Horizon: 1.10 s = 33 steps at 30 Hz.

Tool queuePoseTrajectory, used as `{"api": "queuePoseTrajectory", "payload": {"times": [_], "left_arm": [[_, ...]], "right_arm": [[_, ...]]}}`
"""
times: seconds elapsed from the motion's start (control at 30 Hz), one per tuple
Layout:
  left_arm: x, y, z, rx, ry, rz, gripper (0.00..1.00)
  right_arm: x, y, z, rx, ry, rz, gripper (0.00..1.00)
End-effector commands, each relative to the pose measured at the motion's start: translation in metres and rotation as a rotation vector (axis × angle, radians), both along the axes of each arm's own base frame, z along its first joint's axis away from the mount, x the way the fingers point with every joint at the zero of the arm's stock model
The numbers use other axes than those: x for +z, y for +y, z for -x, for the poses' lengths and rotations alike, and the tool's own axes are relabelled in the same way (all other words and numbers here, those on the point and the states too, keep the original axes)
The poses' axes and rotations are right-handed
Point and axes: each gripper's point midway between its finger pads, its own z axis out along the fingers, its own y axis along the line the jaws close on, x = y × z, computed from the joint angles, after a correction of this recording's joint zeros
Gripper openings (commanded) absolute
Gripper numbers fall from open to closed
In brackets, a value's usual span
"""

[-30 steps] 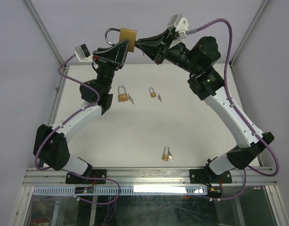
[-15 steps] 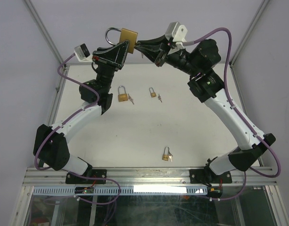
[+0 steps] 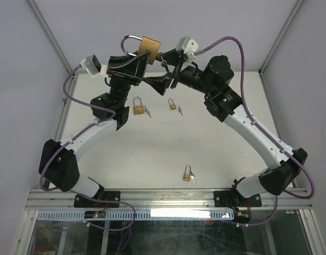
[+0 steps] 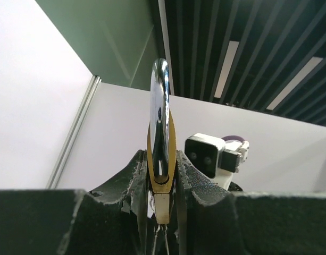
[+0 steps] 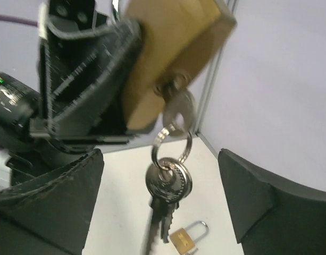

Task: Unlock with the key
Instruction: Unlock the lock.

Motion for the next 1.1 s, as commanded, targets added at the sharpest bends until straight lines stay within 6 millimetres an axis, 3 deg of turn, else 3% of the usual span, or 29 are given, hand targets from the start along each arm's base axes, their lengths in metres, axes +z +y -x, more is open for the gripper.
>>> {"api": "queuePoseTrajectory", "payload": {"times": [0.0,0.2,0.27,0.33,0.37,0.4,0.5,0.53,0.67,0.83,1.07], "left_arm": [[0.033,0.025,0.044,0.056,-0.209,0.085,0.0],[0.03,0.025,0.049,0.078,-0.235,0.068,0.0],[0.029,0.024,0.051,0.069,-0.237,0.063,0.0],[0.028,0.024,0.051,0.062,-0.233,0.061,0.0],[0.028,0.023,0.05,0.061,-0.229,0.06,0.0],[0.028,0.023,0.05,0.061,-0.229,0.061,0.0],[0.028,0.022,0.05,0.058,-0.231,0.062,0.0],[0.028,0.022,0.05,0.058,-0.229,0.06,0.0],[0.027,0.019,0.05,0.04,-0.217,0.051,0.0],[0.029,0.019,0.051,0.039,-0.224,0.054,0.0],[0.028,0.017,0.05,0.032,-0.221,0.053,0.0]], "right_arm": [[0.052,-0.032,0.02,-0.028,-0.034,-0.154,0.99],[0.067,-0.063,0.031,0.031,0.146,-0.222,1.0],[0.071,-0.081,0.028,0.07,0.253,-0.271,0.98],[0.082,-0.1,0.012,0.045,0.19,-0.3,0.95],[0.08,-0.096,0.031,0.202,0.343,-0.305,0.87],[0.081,-0.095,0.033,0.248,0.368,-0.3,0.82],[0.087,-0.088,0.026,0.299,0.413,-0.283,0.55],[0.09,-0.086,0.025,0.312,0.413,-0.281,0.52],[0.095,-0.083,0.02,0.349,0.407,-0.312,0.54],[0.081,-0.07,0.012,0.348,0.435,-0.305,0.4],[0.074,-0.054,0.027,0.407,0.404,-0.258,0.48]]}}
